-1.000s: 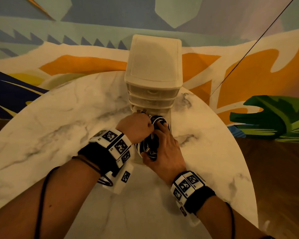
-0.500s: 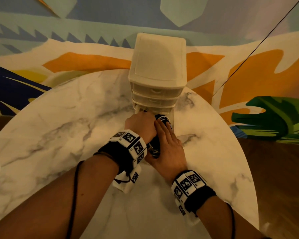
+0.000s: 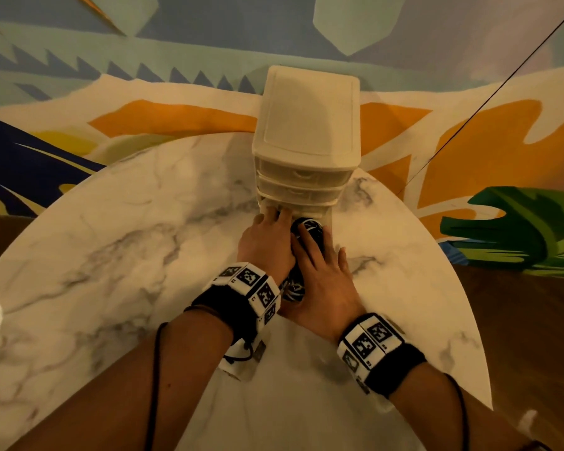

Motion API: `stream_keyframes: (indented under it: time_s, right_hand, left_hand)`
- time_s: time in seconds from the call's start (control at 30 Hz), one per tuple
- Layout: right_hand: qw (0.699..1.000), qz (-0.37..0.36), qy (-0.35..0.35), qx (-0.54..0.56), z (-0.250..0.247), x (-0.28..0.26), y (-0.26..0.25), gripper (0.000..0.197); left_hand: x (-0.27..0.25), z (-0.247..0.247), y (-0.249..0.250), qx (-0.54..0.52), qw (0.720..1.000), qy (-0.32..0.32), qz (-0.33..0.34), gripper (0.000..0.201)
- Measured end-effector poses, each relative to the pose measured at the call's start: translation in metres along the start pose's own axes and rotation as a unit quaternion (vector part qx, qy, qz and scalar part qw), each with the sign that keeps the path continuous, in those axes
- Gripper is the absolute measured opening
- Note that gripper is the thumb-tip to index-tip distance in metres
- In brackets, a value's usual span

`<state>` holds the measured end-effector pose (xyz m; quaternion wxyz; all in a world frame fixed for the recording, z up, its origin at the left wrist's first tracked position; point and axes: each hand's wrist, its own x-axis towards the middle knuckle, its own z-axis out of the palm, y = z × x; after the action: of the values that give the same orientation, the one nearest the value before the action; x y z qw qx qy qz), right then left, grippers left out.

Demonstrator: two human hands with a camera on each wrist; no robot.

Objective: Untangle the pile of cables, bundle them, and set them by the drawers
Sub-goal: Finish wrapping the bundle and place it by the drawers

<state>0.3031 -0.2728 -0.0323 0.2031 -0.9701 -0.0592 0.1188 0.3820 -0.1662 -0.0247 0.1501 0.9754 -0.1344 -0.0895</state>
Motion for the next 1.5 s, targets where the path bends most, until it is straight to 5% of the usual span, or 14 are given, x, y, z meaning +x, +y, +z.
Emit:
stream_keyframes:
  time_s: [0.17, 0.47, 0.83, 1.5]
  right_hand:
    - [0.996, -0.007, -0.072, -0.049, -0.007, 0.003, -0.008, 0.135]
    - [0.993, 0.006, -0.078, -0.085, -0.003, 0.011, -0.013, 0.128]
    - [0.998, 0.040, -0.022, -0.045, -0.005, 0.019, -0.012, 0.124]
    - [1.000, 0.005, -0.009, -0.016, -0.020, 0.040, 0.014, 0.121]
  left_hand:
    - [-0.011, 0.004, -0.015, 0.096, 0.991, 0.087, 0.042, 0.036]
    - [-0.012, 0.015, -0.023, 0.020, 0.999, -0.002, 0.047, 0.054]
    - [0.003, 0.015, -0.018, -0.068, 0.994, 0.024, 0.080, 0.052]
    - [-0.003, 0.006, -0.010, 0.068, 0.994, 0.008, 0.089, 0.068]
